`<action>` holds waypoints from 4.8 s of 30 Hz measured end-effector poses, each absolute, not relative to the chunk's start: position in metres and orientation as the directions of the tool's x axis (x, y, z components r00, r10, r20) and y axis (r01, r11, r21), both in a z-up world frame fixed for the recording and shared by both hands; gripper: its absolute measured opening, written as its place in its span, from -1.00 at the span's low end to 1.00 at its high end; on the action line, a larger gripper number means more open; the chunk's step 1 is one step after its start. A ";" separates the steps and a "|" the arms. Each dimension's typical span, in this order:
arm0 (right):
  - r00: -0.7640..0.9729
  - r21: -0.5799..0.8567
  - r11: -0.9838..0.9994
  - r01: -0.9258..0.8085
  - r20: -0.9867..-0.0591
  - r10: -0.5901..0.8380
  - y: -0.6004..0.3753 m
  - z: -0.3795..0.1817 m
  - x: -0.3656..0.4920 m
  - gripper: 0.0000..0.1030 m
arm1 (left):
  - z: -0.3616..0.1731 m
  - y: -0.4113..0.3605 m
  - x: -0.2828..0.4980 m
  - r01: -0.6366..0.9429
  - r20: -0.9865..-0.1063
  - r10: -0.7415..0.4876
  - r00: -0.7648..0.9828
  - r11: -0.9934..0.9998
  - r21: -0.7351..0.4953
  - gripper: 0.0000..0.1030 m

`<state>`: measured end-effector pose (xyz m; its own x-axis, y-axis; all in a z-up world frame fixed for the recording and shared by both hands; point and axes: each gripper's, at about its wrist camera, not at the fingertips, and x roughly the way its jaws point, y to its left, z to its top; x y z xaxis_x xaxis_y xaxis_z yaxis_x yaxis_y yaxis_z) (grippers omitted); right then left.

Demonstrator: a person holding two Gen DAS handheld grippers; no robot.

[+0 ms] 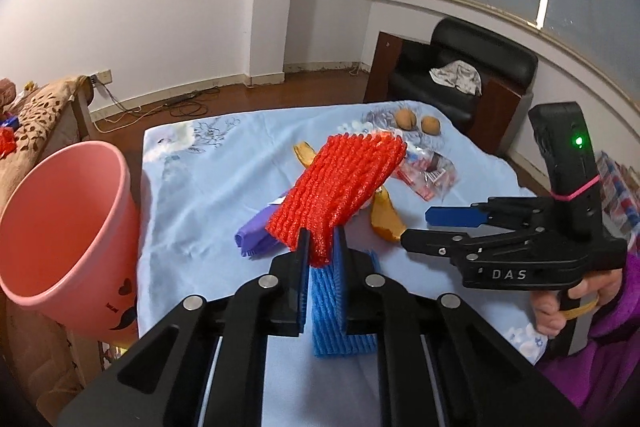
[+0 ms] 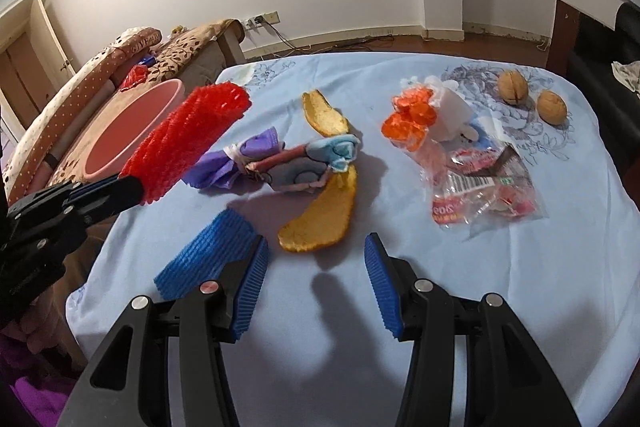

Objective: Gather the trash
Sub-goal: 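Lift red foam net with left gripper while right gripper grasps banana peel, then carry red net and banana peel over pink bucket and open both grippers, then move both open grippers back over the trash on the table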

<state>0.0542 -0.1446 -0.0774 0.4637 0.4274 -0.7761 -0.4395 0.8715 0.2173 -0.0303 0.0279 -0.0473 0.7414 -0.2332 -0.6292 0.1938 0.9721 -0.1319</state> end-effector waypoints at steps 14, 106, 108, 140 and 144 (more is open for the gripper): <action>0.439 0.172 0.894 -0.413 -0.823 0.361 -0.128 -0.093 0.064 -0.40 | -0.044 0.038 -0.035 0.155 -0.613 -0.226 0.757 0.974 -0.167 -0.79; 0.371 0.167 0.622 -0.765 -0.675 0.638 0.077 -0.028 0.063 -0.28 | -0.050 0.200 -0.066 -0.455 -0.589 0.242 0.771 0.857 -0.243 -0.32; 0.376 0.169 0.627 -0.761 -0.672 0.638 0.068 -0.027 0.060 -0.28 | -0.048 0.196 -0.066 -0.447 -0.587 0.240 0.773 0.863 -0.237 -0.32; 0.442 0.214 0.760 -0.614 -0.705 0.555 -0.057 -0.038 0.043 -0.27 | -0.035 0.111 -0.063 -0.262 -0.588 0.136 0.797 0.956 -0.133 -0.32; 0.449 0.198 0.767 -0.611 -0.711 0.541 -0.063 -0.040 0.040 -0.27 | -0.036 0.104 -0.062 -0.240 -0.596 0.121 0.794 0.963 -0.124 -0.32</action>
<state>0.0402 -0.0627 -0.0402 0.4491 0.5410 -0.7110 -0.6106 0.7668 0.1978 -0.0624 0.1038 -0.0363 0.7939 0.1210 -0.5958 -0.2395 0.9630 -0.1236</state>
